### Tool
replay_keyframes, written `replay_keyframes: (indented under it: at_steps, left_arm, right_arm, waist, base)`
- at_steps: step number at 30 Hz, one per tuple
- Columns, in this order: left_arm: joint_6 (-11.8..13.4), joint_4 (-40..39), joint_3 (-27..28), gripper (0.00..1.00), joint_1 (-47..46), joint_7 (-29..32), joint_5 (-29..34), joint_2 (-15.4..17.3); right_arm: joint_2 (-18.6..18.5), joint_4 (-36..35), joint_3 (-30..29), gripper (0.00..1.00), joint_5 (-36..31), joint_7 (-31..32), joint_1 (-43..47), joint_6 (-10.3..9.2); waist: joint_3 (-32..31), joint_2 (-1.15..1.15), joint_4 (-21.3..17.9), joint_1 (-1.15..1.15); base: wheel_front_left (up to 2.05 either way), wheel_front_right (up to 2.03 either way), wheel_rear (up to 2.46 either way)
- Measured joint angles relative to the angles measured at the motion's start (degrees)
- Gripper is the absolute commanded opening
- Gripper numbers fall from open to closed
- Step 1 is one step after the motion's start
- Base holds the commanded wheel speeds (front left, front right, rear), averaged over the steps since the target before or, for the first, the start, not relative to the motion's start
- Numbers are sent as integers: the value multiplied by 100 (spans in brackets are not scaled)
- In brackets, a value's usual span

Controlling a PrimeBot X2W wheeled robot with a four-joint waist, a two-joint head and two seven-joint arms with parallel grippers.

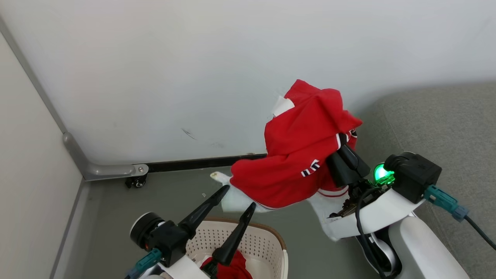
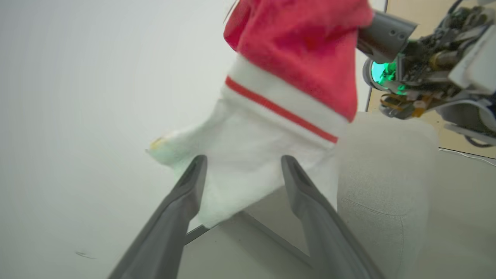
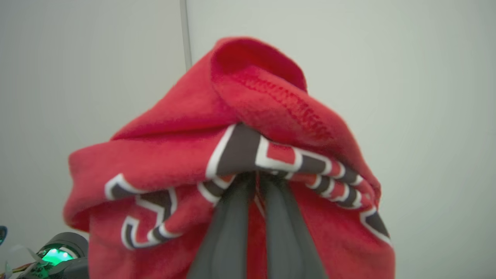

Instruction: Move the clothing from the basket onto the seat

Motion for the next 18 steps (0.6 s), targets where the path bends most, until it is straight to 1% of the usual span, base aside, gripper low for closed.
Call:
replay_keyframes:
  at_steps: [7,18]
  left_arm:
    - [0,312,186,100,206,0,86,37]
    - [-1,442,101,100,533,0,155,18]
  right_arm:
    - [4,-46,-103,0,-40,0,34,0]
    - [8,-114,-288,0,-52,0,149,0]
  waist:
    - [-10,0,3,0]
    - [-45,0,-15,0]
  base:
    - [0,0,0]
    - [0,0,0]
